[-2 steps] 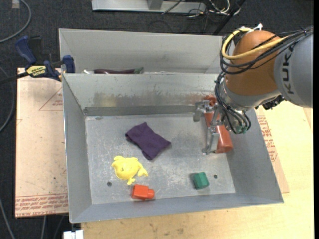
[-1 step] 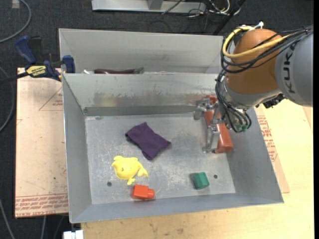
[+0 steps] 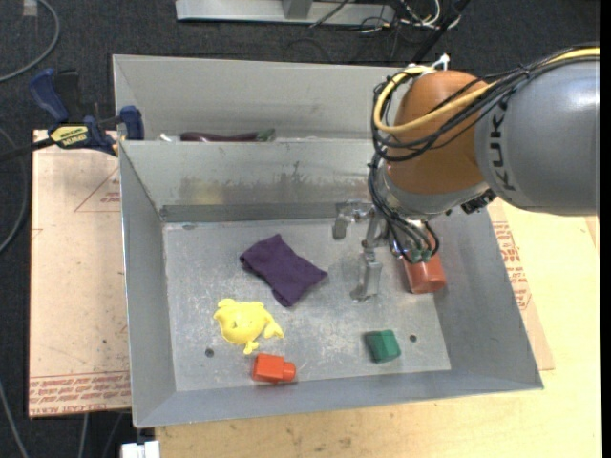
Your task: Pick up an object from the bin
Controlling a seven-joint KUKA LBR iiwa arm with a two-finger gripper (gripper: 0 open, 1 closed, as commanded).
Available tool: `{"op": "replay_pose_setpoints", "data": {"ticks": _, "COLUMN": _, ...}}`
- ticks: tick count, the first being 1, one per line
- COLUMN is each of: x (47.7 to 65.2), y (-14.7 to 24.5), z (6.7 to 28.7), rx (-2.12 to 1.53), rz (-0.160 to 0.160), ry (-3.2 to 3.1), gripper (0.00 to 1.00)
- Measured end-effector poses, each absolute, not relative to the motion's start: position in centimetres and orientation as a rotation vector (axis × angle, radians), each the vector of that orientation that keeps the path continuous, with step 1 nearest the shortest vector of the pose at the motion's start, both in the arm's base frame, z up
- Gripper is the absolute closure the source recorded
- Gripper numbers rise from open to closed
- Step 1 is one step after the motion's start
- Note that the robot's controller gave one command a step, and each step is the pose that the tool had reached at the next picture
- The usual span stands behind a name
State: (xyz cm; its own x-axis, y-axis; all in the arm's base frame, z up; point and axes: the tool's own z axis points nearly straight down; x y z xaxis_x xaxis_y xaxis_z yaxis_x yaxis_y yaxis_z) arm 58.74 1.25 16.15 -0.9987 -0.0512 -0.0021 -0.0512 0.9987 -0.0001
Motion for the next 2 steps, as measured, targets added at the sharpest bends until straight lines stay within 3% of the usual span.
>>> {"op": "replay_pose_setpoints", "data": {"ticks": 1, "x": 62.5, "y": 2.8, "z": 12.1, "rx": -0.073, "rz": 0.012, "ry": 3.132, "gripper": 0.00}}
{"op": "replay_pose_setpoints", "data": {"ticks": 2, "x": 62.5, "y": 3.4, "z": 9.1, "rx": -0.057, "rz": -0.004, "ry": 3.138, "gripper": 0.00}}
